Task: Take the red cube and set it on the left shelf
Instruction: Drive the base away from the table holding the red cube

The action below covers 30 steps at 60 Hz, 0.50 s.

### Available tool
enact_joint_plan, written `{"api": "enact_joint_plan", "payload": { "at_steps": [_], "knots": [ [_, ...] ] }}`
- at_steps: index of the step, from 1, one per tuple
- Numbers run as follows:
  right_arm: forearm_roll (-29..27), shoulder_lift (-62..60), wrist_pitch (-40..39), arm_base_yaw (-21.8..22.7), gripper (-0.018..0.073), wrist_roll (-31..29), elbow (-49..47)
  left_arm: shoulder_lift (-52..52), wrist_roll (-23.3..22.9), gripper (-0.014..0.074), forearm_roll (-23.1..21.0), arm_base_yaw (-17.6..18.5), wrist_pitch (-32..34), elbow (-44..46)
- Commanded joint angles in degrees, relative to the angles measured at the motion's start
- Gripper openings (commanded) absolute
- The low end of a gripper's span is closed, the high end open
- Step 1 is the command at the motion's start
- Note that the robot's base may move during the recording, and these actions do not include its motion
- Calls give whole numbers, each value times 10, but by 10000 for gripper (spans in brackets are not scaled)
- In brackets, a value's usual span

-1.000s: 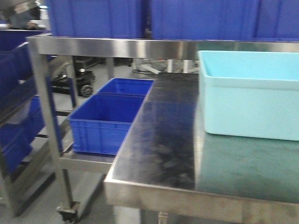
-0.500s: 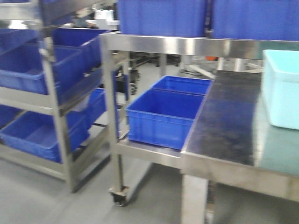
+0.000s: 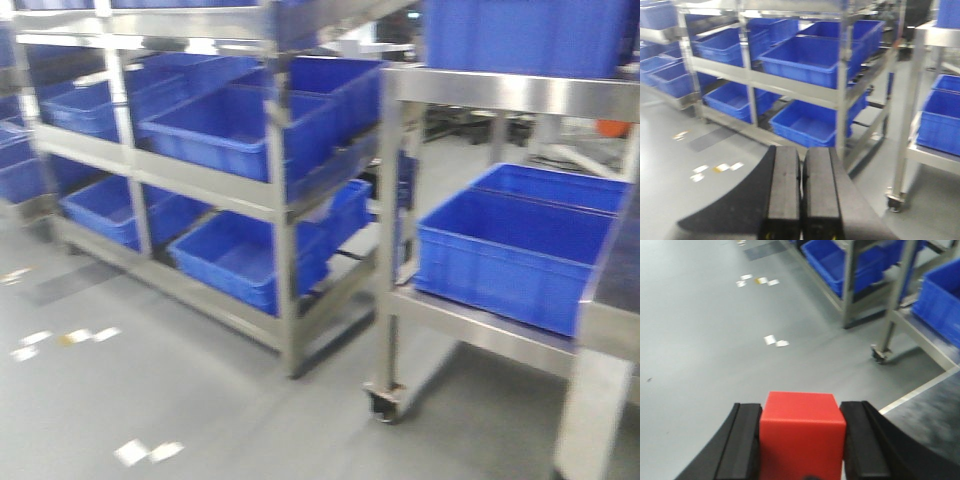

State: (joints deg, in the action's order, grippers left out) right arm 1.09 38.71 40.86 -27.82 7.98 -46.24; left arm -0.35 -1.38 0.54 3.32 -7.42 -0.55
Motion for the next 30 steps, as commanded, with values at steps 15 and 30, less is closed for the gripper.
{"api": "enact_joint_plan", "payload": {
  "at_steps": [15,30],
  "knots": [
    [2,-2,-48,1,46,-3,-15,-9,0,101,-2,0,50,-13],
    [2,-2,-48,1,46,-3,-15,-9,0,101,-2,0,50,-13]
  ]
}}
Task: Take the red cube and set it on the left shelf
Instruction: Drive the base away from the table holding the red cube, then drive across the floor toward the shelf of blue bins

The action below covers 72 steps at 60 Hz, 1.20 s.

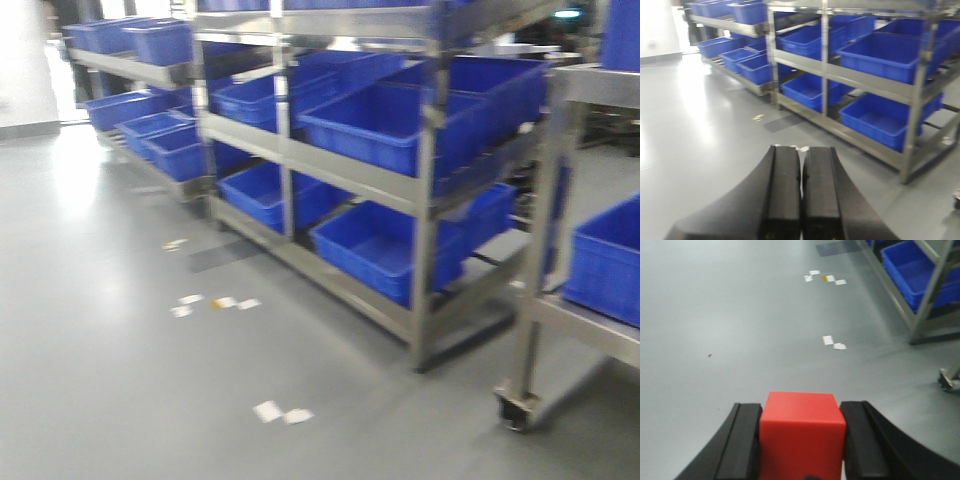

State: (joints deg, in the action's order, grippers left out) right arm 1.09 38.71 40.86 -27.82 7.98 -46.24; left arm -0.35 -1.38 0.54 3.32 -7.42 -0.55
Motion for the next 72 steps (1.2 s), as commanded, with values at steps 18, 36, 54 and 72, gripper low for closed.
{"api": "enact_joint_plan", "payload": {
  "at_steps": [18,36,54,72],
  "knots": [
    [2,-2,-48,1,46,-3,-15,-9,0,101,-2,0,50,-13],
    [2,-2,-48,1,46,-3,-15,-9,0,101,-2,0,50,-13],
    [2,-2,-48,1,46,-3,-15,-9,0,101,-2,0,50,-13],
    [2,-2,-48,1,46,-3,-15,-9,0,101,-2,0,50,-13]
  ]
}}
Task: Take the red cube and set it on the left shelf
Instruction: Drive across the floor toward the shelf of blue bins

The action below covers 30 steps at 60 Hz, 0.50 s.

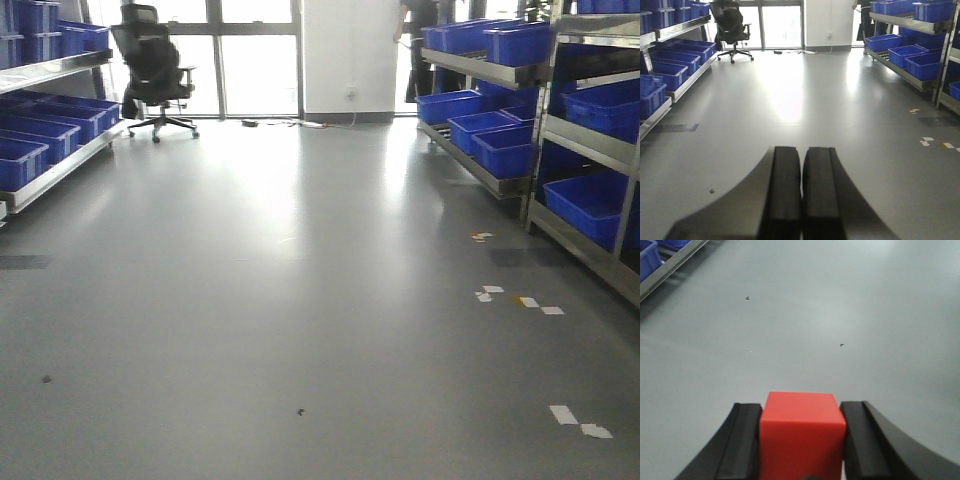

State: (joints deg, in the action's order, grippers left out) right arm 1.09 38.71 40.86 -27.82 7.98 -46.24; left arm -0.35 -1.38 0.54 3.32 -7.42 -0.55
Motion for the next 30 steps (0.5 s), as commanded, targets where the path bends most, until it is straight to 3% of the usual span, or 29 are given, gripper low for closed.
{"api": "enact_joint_plan", "payload": {
  "at_steps": [1,30],
  "knots": [
    [2,-2,-48,1,46,-3,-15,-9,0,101,-2,0,50,-13],
    [2,-2,-48,1,46,-3,-15,-9,0,101,-2,0,50,-13]
  ]
}}
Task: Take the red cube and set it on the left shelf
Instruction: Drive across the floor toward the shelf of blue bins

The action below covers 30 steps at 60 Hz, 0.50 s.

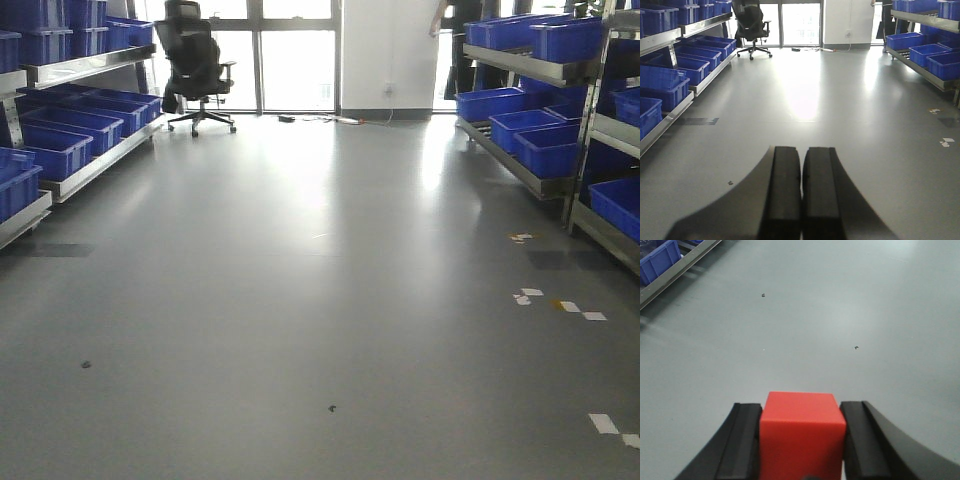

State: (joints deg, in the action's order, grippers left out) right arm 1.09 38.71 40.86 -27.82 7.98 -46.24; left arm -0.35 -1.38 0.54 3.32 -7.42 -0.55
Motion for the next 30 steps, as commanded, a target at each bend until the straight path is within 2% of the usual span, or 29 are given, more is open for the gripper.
{"api": "enact_joint_plan", "payload": {
  "at_steps": [1,30],
  "knots": [
    [2,-2,-48,1,46,-3,-15,-9,0,101,-2,0,50,-13],
    [2,-2,-48,1,46,-3,-15,-9,0,101,-2,0,50,-13]
  ]
}}
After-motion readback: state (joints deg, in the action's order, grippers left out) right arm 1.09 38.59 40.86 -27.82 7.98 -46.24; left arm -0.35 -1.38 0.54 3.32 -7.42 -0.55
